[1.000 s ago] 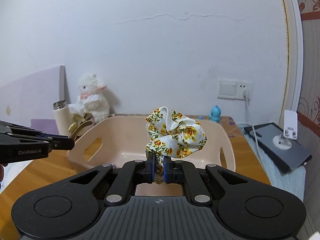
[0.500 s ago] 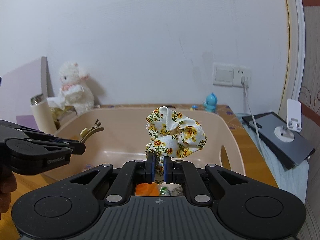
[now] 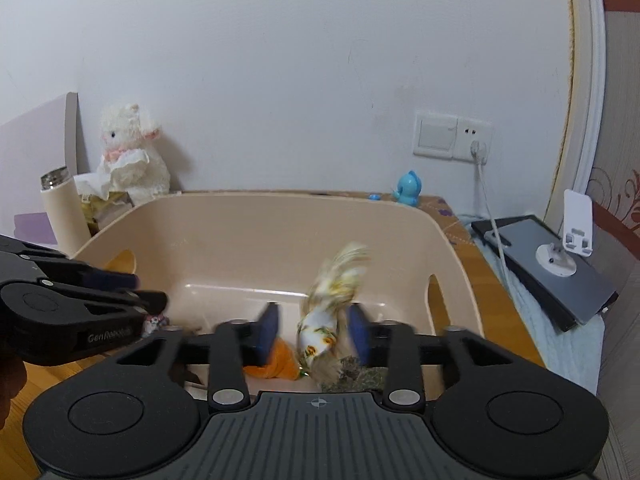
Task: Organize objects
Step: 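Lift both items over the basket and open both tools to drop them, then grasp the white box with the left tool while the right tool grasps the blue-and-white box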
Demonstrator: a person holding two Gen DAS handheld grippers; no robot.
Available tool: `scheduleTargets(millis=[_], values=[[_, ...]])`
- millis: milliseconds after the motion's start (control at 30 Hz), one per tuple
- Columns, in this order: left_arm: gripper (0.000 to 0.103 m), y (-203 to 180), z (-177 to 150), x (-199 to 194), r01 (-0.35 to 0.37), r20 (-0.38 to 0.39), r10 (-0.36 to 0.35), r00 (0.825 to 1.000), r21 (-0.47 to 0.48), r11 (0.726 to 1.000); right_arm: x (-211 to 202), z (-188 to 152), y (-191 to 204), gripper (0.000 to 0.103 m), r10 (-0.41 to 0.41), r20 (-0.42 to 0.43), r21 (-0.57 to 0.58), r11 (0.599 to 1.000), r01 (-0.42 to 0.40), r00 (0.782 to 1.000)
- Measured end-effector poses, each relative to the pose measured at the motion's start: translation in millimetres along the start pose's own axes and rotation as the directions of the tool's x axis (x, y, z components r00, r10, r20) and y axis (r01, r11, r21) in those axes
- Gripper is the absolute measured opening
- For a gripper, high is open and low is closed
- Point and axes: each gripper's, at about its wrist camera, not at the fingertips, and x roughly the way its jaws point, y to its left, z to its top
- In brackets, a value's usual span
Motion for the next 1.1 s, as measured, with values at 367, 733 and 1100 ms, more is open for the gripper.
scheduleTargets(millis=[367,733,1100], values=[[0.077,12,-7,-53,-0.017,0.072,0.017,0.997,-0.002,1.0,-52,0,-5,0.081,0.014,0.088,0.013,1.0,-0.016,0.996],[0.088,26,-45,-90,-0.015,0.068,0.015,0.998,0.003,1.0,-95,-21,5,0.096,0.04,0.099,-0.028,0.999,-0.037,0.994],[0.088,34,-96,-84,-0.001,-0.019,0.001,1.0,0.005,1.0,-97,-60,30,0.099,0.068,0.022,-0.087,0.994,-0.066,0.997]])
